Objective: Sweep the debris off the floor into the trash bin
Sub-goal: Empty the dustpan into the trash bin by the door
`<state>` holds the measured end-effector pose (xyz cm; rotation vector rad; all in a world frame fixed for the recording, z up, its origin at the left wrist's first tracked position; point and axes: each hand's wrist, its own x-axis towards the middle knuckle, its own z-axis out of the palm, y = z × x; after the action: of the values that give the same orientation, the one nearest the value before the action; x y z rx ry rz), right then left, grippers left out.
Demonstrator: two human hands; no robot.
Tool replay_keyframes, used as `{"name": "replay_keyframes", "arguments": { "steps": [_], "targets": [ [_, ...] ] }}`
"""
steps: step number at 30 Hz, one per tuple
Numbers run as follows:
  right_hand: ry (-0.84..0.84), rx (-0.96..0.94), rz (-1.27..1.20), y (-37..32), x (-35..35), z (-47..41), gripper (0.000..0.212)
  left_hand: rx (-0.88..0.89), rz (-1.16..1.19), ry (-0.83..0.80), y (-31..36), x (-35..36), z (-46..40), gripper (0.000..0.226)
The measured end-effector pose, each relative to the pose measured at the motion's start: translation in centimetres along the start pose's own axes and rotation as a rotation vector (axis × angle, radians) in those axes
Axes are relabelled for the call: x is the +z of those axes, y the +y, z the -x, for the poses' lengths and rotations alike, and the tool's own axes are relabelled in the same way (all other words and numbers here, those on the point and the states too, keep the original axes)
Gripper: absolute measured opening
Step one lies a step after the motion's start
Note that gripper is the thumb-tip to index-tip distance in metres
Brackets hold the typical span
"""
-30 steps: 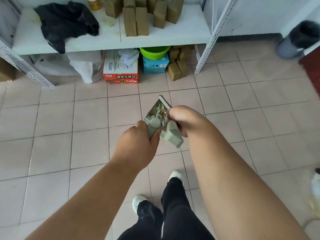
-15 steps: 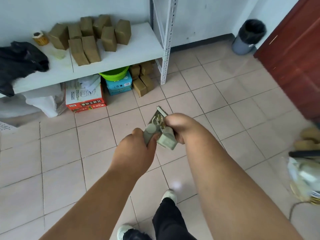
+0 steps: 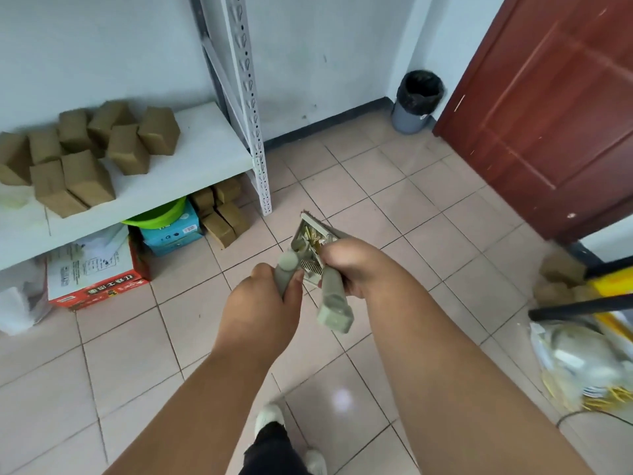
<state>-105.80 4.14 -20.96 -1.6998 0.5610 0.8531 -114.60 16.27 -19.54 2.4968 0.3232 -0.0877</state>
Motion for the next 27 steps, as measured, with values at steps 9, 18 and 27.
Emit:
{"name": "replay_keyframes", "arguments": {
  "steps": [9, 18, 27],
  "targets": [
    [0.088, 0.051, -0.083, -10.9, -7.9, -7.3, 0.019, 0.137, -0.009, -0.037, 7.3, 1.2, -15.1, 0.04],
    [0.181, 0.046, -0.169, -20.2, -18.5, -14.7, 0.022, 0.234, -0.093, -0.076, 15.9, 4.4, -29.6, 0.042],
    [0.208, 0.03, -0.173, -28.5, -31.4, -23.9, 0.016, 0.188, -0.076, -0.084, 28.3, 10.5, -43.0, 0.042]
  ]
}}
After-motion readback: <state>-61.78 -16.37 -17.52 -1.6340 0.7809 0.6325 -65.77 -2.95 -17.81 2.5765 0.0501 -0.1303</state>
